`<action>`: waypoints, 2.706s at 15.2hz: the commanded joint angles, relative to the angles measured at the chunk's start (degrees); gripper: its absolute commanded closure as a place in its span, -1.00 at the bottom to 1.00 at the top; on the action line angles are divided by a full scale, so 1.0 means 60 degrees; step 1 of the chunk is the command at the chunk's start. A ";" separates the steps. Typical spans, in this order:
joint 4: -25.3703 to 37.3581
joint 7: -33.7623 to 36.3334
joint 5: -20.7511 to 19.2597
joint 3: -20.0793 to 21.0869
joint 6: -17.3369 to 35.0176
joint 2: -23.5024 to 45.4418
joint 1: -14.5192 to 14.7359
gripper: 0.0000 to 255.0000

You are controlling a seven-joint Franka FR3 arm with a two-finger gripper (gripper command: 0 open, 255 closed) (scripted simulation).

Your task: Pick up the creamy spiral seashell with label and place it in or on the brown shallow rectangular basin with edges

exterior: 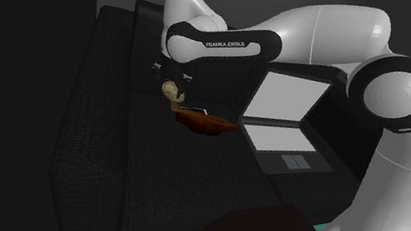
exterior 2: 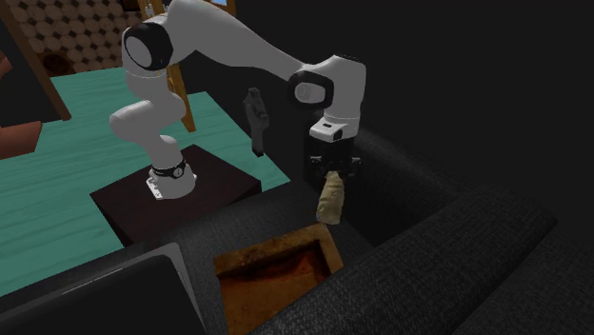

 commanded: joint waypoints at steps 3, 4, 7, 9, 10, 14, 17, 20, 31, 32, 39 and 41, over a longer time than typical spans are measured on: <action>-0.0904 -0.0758 0.0177 -0.0188 0.0454 -0.0636 -0.0651 1.00; -0.1086 -0.0956 0.0219 -0.0244 0.0552 -0.0767 -0.0805 1.00; -0.1556 -0.1567 0.0341 -0.0423 0.0820 -0.1107 -0.1257 1.00; -0.1808 -0.1988 0.0419 -0.0556 0.0978 -0.1293 -0.1548 1.00; -0.1916 -0.2201 0.0457 -0.0623 0.1051 -0.1373 -0.1693 1.00; -0.2211 -0.2522 0.0474 -0.0762 0.1391 -0.1400 -0.1941 1.00; -0.2393 -0.2427 0.0394 -0.0785 0.1717 -0.1244 -0.1934 1.00; -0.2555 -0.2328 0.0308 -0.0811 0.2038 -0.1074 -0.1925 1.00; -0.2837 -0.2104 0.0103 -0.0881 0.2707 -0.0661 -0.1895 1.00; -0.2837 -0.2104 0.0103 -0.0881 0.2707 -0.0661 -0.1895 1.00; -0.2837 -0.2104 0.0103 -0.0881 0.2706 -0.0662 -0.1895 -1.00; -0.2770 -0.2152 0.0180 -0.0839 0.2456 -0.0848 -0.1885 -1.00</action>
